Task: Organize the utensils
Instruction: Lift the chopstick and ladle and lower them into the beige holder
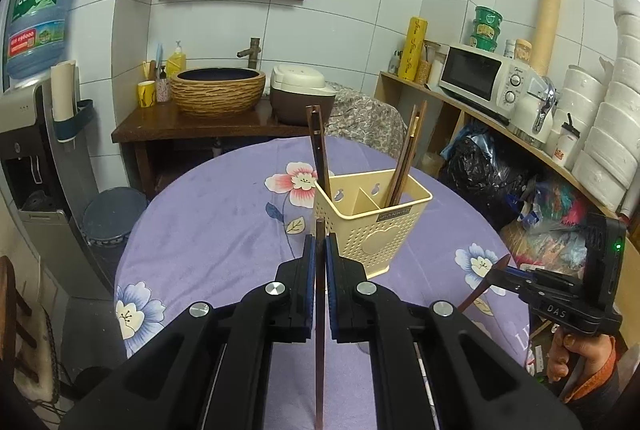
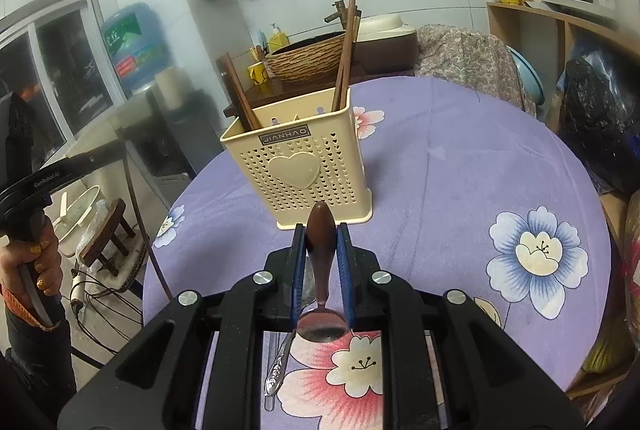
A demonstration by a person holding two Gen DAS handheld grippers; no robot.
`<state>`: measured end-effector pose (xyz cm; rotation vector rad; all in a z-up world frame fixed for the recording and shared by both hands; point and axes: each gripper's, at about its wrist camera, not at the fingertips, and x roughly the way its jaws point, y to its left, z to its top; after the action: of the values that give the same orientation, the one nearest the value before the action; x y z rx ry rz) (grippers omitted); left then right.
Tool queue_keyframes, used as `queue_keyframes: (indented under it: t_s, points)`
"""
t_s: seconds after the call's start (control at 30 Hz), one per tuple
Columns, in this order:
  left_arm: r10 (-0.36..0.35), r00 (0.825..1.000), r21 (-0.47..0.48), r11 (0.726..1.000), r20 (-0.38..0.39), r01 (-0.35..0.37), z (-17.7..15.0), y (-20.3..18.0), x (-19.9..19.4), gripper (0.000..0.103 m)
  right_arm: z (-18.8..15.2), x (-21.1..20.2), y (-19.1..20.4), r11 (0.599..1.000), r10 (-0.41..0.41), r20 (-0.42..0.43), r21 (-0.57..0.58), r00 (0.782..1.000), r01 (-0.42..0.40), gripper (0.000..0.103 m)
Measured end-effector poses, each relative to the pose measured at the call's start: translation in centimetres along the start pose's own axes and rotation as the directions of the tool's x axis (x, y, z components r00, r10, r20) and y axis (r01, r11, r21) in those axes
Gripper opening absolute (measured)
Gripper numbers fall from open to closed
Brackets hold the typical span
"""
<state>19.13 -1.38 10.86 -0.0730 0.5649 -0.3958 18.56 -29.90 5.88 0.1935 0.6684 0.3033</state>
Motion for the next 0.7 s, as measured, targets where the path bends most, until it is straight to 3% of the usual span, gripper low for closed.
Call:
queue_keyframes:
  t_s: [0.7]
  points:
    - [-0.027, 0.999, -0.016, 0.999, 0.022, 0.028, 1.6, 1.4, -1.4, 0.006, 2.2, -0.4, 0.6, 0.999, 0.028, 0.008, -0.032, 1.000, -0.028, 0.016]
